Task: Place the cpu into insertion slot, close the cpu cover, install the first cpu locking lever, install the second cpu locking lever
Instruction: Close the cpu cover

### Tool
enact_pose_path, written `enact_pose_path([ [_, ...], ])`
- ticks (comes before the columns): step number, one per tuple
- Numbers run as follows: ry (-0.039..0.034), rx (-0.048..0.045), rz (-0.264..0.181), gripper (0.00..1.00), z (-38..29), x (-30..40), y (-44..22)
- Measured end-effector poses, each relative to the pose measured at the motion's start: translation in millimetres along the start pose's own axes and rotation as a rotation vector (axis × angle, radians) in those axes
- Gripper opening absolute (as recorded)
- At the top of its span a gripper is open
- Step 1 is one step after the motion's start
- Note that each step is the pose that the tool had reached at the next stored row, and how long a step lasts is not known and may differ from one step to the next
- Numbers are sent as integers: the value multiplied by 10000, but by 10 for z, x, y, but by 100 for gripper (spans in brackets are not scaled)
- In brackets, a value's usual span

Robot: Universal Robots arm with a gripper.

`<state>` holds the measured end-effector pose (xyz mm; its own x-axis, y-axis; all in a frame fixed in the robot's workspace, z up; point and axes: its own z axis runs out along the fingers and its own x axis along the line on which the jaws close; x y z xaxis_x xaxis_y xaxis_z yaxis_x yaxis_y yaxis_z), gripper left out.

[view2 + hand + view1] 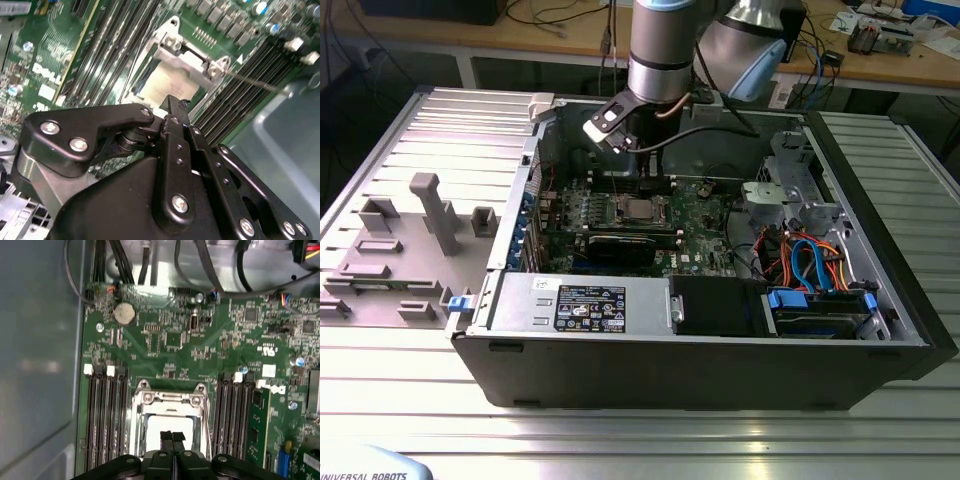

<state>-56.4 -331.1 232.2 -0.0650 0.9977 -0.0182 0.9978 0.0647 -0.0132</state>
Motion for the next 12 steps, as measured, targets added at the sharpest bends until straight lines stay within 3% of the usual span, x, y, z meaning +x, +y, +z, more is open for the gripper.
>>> enact_pose_path([
  [4, -1, 1, 1, 11, 61, 9, -118],
  [10, 0, 0, 0, 11, 158, 16, -204],
  [12, 1, 1, 0, 11, 161, 17, -214],
])
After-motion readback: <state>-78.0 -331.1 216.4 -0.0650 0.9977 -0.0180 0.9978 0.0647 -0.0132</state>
